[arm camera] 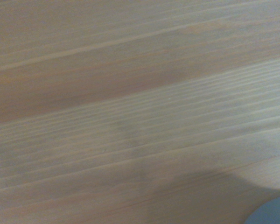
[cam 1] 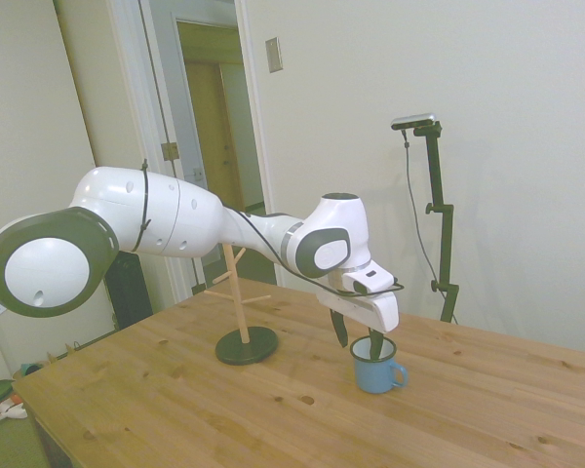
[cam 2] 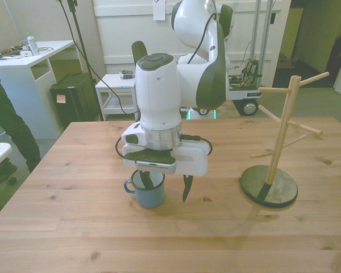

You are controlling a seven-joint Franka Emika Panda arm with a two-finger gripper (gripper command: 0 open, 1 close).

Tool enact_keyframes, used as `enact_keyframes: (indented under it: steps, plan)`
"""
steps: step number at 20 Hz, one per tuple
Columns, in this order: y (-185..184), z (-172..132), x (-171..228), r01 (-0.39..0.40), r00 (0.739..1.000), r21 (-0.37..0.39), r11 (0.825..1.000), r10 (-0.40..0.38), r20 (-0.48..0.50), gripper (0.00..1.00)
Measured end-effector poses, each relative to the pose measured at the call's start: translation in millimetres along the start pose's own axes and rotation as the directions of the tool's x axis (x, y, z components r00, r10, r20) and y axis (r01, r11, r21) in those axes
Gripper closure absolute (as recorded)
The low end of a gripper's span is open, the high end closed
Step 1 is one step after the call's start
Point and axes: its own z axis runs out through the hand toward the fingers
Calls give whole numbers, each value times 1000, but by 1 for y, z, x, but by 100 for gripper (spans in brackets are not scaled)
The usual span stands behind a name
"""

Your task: Hang the mug

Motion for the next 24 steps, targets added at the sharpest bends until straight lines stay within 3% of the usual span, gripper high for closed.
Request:
enact_keyframes:
  steps: [14, 24]
  plan:
    - [6, 13, -16, 12, 1000, -21, 1000, -12, 10, 100]
    - [18, 6, -25, 41, 999, -55, 998, -40, 6, 100]
